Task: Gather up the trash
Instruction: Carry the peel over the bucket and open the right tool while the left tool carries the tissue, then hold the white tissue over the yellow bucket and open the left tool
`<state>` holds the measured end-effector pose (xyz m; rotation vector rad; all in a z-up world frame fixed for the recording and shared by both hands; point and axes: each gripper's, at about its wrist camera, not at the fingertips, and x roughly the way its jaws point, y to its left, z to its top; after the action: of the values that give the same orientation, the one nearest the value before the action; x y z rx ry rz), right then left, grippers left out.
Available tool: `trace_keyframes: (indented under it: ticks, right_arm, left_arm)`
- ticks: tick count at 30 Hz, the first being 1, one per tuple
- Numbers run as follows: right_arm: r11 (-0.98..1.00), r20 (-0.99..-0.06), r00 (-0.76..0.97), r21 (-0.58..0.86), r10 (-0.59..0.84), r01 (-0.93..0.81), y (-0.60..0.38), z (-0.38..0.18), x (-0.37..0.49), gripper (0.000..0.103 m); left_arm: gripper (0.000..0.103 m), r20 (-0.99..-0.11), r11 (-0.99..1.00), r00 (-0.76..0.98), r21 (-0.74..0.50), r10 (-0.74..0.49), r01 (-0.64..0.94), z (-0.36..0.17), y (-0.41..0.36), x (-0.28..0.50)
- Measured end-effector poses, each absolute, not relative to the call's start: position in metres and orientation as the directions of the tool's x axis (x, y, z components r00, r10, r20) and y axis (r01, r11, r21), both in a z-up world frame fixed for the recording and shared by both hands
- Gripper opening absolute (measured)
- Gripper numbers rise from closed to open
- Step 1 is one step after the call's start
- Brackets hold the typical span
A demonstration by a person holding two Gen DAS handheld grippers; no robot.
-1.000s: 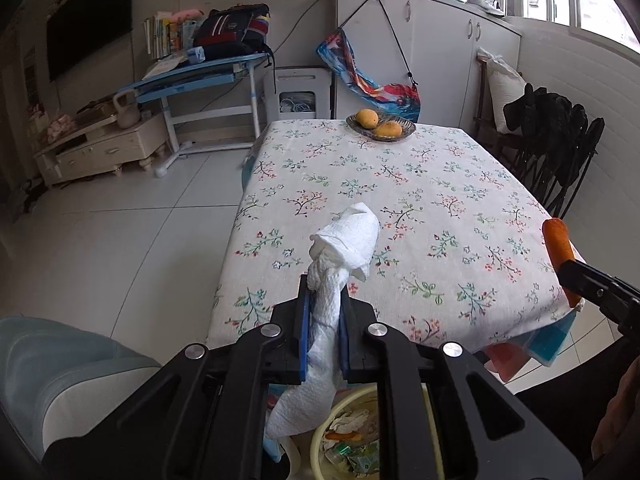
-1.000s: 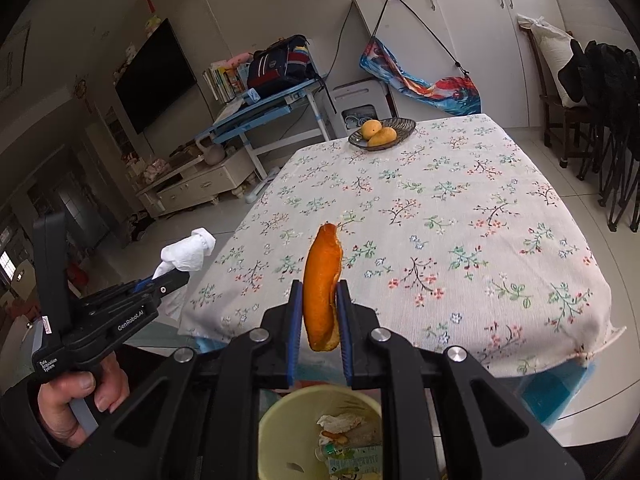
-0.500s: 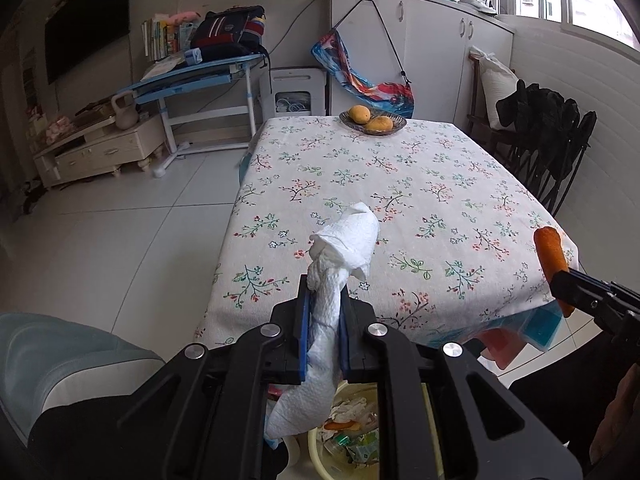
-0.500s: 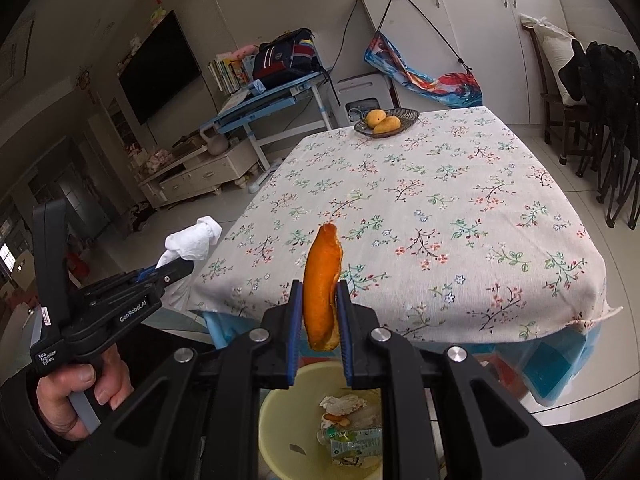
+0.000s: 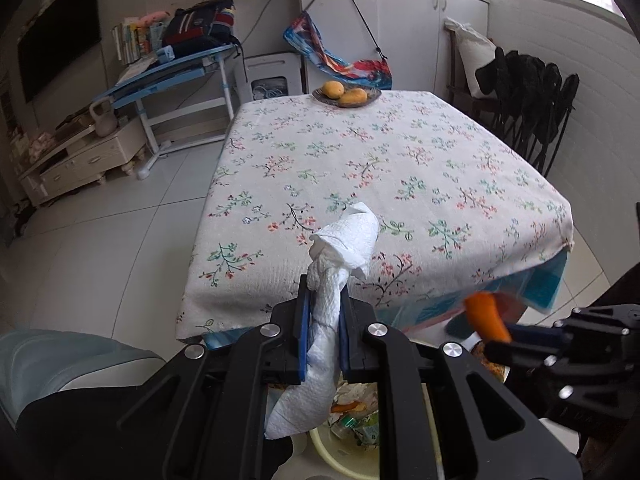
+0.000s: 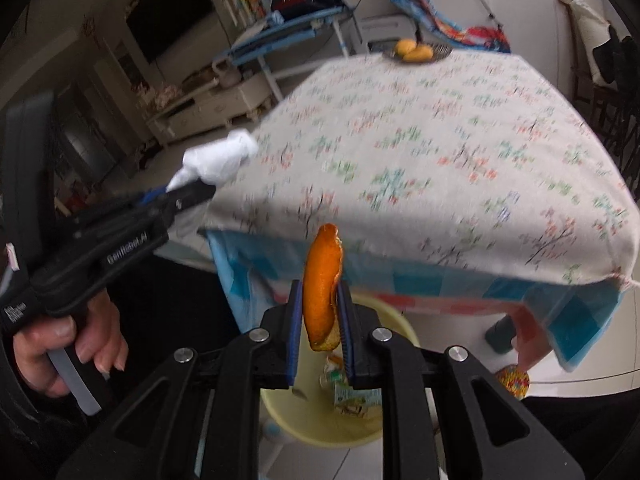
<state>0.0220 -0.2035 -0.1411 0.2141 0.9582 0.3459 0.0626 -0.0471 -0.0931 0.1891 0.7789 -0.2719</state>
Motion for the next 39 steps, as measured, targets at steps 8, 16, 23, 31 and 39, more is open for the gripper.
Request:
trace_keyframes:
  ticks: [8, 16, 23, 31, 39]
  right_arm:
    - [0.925, -0.82, 0.43, 0.328, 0.379, -0.189, -0.193, -0.163, 0.029, 0.035]
    - [0.931, -0.798, 0.482, 0.335, 0.362, -0.145, -0.206, -0.156, 0.026, 0.048]
    - [0.93, -0.734, 0.601, 0.364, 0.317, -0.045, -0.234, -0.139, 0.023, 0.056]
    - [0.923, -0.661, 0.699, 0.385, 0.273, 0.004, -0.25, -0.123, 0.016, 0.057]
    - [0.913, -0.627, 0.744, 0.405, 0.231, 0.058, -0.265, -0.119, 0.012, 0.06]
  left_arm:
    - [0.011, -0.751, 0.943, 0.631, 0.034, -0.196, 0.333, -0.105, -0.044, 0.066]
    - [0.011, -0.771, 0.93, 0.601, 0.032, -0.21, 0.367, -0.112, -0.051, 0.066]
    - [0.011, -0.784, 0.912, 0.577, 0.035, -0.228, 0.408, -0.115, -0.057, 0.063]
    - [0.011, -0.818, 0.855, 0.509, 0.041, -0.268, 0.517, -0.126, -0.074, 0.054]
    - [0.012, -0.892, 0.764, 0.403, 0.112, -0.205, 0.636, -0.158, -0.1, 0.042]
